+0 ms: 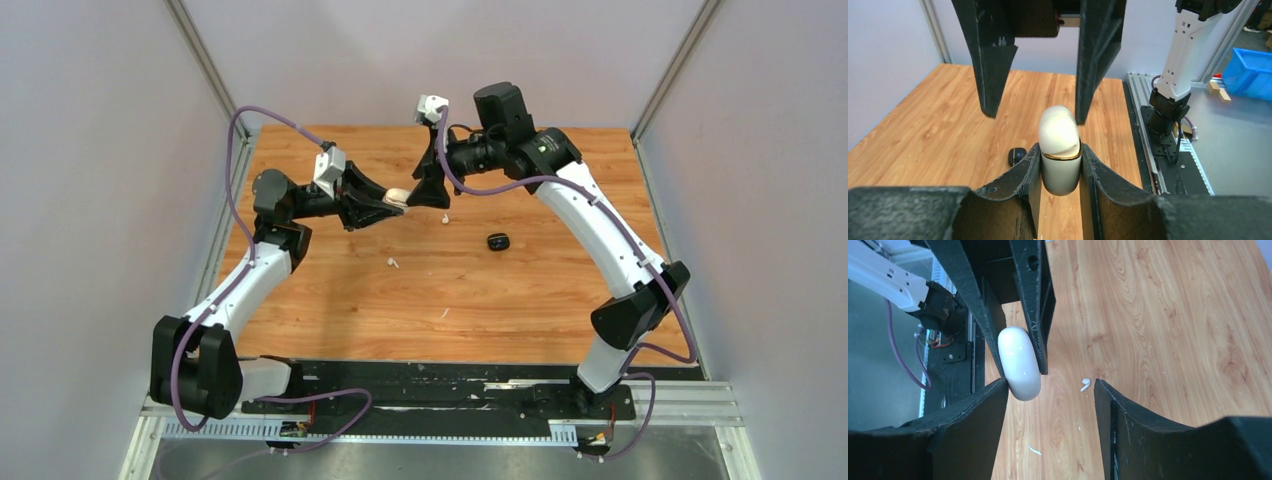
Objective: Insert the wireless bluetooth earbuds into the charging case
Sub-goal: Open the charging case.
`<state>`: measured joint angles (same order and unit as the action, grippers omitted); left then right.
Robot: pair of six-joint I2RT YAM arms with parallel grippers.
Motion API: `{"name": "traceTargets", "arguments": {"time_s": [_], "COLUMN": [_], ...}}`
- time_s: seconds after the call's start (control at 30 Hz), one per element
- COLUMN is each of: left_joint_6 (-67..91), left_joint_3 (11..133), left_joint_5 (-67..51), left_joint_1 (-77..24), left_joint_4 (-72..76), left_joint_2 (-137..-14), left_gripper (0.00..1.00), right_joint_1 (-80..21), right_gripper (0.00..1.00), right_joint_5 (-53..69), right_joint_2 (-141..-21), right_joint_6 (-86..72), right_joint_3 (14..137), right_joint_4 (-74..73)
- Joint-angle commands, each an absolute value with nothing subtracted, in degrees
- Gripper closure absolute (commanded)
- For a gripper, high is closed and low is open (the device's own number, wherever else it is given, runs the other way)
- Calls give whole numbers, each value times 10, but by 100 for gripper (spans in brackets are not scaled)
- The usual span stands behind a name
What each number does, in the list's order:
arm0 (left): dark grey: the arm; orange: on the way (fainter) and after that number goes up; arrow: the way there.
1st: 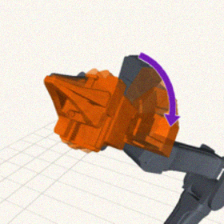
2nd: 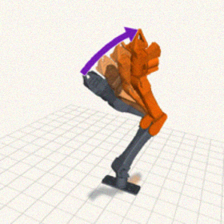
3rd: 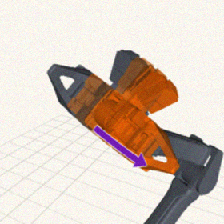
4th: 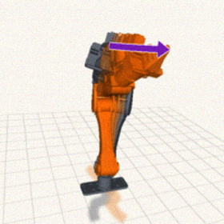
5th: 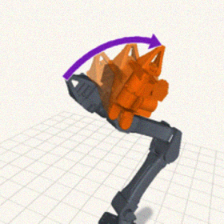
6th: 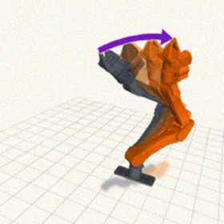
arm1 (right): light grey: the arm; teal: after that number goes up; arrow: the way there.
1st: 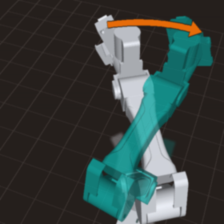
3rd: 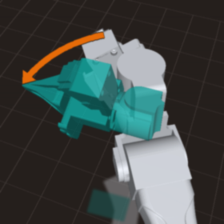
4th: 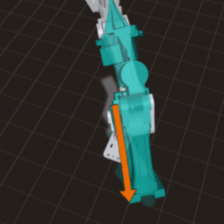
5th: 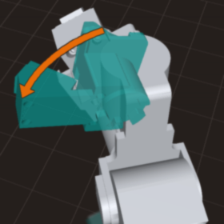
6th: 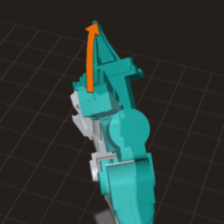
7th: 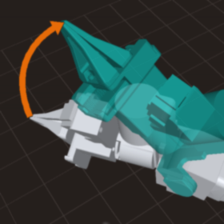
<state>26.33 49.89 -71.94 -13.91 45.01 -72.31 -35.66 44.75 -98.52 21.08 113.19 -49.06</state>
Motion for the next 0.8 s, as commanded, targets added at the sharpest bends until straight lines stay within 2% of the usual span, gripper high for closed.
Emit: {"name": "traceTargets", "arguments": {"time_s": [0.0,0.4,0.63,0.77], "left_joint_6": [245,267,274,279], "left_joint_3": [493,491,490,497], "left_joint_5": [-730,-716,-698,-696], "left_joint_1": [-142,-142,-142,-142], "left_joint_4": [455,454,444,444], "left_joint_2": [-703,-704,-713,-720], "left_gripper": [100,100,100,100], "right_joint_1": [-325,-321,-315,-315], "right_gripper": [38,41,40,44], "right_joint_5": [461,405,465,506], "right_joint_2": [-1005,-1007,-969,-967], "right_joint_6": [156,163,160,150], "right_joint_3": [1171,1176,1170,1143], "right_joint_4": [-482,-462,-461,-461]}}
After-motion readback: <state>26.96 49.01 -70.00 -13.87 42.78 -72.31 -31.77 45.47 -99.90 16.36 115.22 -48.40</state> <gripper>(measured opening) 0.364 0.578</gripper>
